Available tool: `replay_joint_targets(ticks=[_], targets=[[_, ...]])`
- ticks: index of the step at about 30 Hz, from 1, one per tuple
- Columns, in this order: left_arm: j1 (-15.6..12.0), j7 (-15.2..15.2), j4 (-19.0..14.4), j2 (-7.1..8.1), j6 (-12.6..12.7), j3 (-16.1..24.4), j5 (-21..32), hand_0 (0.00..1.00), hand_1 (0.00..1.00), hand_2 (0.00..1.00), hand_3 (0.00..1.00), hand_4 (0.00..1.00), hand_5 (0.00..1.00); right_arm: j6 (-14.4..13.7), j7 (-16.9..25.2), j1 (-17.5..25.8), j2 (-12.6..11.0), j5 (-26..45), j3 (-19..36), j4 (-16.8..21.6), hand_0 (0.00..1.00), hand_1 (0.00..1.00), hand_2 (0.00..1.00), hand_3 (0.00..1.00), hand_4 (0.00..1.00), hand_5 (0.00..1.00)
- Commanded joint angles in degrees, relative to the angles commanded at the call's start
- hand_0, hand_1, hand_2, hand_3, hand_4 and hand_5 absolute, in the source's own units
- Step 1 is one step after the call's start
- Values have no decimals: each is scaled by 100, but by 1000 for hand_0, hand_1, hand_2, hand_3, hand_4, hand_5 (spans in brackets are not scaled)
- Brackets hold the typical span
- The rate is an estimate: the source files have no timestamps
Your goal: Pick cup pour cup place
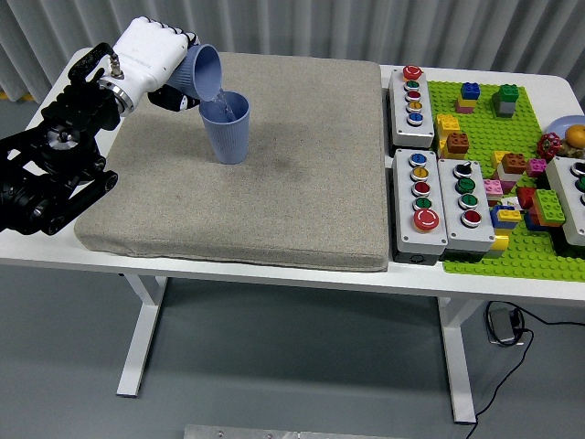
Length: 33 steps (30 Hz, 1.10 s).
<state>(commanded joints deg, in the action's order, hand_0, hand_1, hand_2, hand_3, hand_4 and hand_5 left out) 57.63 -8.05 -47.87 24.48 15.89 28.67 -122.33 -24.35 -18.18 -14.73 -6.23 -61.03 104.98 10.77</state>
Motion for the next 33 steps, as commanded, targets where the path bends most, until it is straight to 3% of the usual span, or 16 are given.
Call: replay_joint_targets(ticks=[15,20,33], targets=[[141,-51,-7,38,-13,-313,-94,510,522,542,545,760,198,0,2,15,-3,21,-7,-2,669,548,494,539,2,267],[331,-304,43,4,-62,-638,-319,509,522,543,545,761,198,5,3,-9,-12,53,-26,-3,669,548,495,539,2,265],[463,-372,31,-17,-138,-946,-344,509,524,541,546,760,199,2,11,-33,-21,105,-49,-5,669,548,494,539,2,263]])
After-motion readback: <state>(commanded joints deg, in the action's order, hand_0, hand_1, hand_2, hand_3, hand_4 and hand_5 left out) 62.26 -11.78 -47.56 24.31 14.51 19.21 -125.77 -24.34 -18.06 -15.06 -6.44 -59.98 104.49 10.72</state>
